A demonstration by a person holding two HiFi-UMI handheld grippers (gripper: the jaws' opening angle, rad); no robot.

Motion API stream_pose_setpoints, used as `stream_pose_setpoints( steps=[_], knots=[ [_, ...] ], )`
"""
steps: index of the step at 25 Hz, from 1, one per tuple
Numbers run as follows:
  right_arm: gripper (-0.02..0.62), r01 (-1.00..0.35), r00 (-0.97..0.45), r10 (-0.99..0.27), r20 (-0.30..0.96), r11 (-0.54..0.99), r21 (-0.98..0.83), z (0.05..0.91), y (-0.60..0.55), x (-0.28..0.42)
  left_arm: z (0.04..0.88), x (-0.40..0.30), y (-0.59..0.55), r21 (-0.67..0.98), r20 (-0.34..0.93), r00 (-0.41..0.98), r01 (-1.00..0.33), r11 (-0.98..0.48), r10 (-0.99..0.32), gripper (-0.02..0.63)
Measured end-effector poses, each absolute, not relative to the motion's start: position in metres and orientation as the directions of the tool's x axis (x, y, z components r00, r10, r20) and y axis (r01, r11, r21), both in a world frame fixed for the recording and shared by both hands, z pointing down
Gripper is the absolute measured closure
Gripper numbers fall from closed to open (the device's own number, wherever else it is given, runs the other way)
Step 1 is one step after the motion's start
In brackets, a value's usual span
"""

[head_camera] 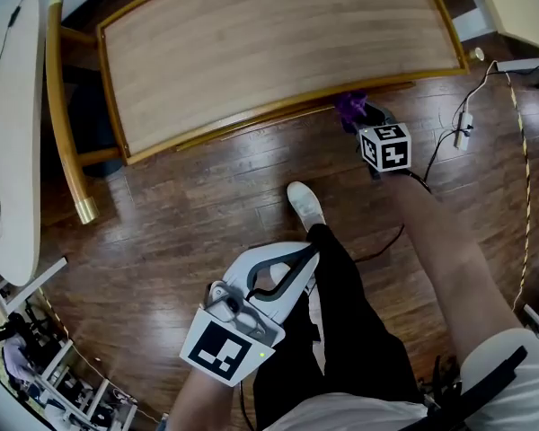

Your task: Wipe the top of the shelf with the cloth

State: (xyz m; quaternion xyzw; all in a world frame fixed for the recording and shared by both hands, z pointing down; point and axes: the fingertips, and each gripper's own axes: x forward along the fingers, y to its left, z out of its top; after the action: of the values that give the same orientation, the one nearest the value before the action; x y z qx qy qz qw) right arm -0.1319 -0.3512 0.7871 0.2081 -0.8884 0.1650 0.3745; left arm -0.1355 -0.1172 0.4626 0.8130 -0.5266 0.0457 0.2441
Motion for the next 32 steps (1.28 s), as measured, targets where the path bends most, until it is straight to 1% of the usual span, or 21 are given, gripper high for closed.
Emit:
stream_pose_setpoints(
  steps=[6,12,15,17,20,24,29,32],
  knots=[
    [0.494,-0.634,-0.51,-0.395,0.764,0.773,-0.024,0.788,-0.434,-0.047,0.466,-0.124,-0.134,0.355,0.332,0.479,-0.861,-0.363,-0.812,0.588],
    [0.494,-0.741,-0.379,-0.492,0.784,0.669,0.061,0.784,-0.477,0.013,0.467,-0.121,-0.141,0.353,0.331,0.485,-0.859,-0.37,-0.81,0.588],
    [0.494,-0.765,-0.387,-0.5,0.775,0.643,0.032,0.784,-0.472,0.018,0.468,-0.121,-0.138,0.349,0.334,0.474,-0.865,-0.36,-0.815,0.588],
    [0.494,-0.749,-0.44,-0.479,0.76,0.662,-0.016,0.781,-0.453,0.004,0.466,-0.124,-0.136,0.349,0.328,0.457,-0.872,-0.344,-0.827,0.588],
    [0.494,-0.653,-0.556,-0.389,0.734,0.751,-0.097,0.77,-0.395,-0.041,0.46,-0.129,-0.128,0.35,0.309,0.435,-0.879,-0.324,-0.846,0.588],
    [0.494,-0.458,-0.666,-0.182,0.724,0.865,-0.205,0.778,-0.283,-0.121,0.459,-0.143,-0.101,0.347,0.321,0.397,-0.894,-0.283,-0.86,0.588],
    [0.494,-0.169,-0.724,0.1,0.683,0.934,-0.316,0.788,-0.142,-0.228,0.459,-0.166,-0.058,0.333,0.356,0.307,-0.924,-0.188,-0.882,0.588],
    [0.494,-0.032,-0.728,0.221,0.649,0.934,-0.355,0.786,-0.082,-0.288,0.461,-0.179,-0.032,0.334,0.378,0.251,-0.935,-0.121,-0.891,0.588]
  ],
)
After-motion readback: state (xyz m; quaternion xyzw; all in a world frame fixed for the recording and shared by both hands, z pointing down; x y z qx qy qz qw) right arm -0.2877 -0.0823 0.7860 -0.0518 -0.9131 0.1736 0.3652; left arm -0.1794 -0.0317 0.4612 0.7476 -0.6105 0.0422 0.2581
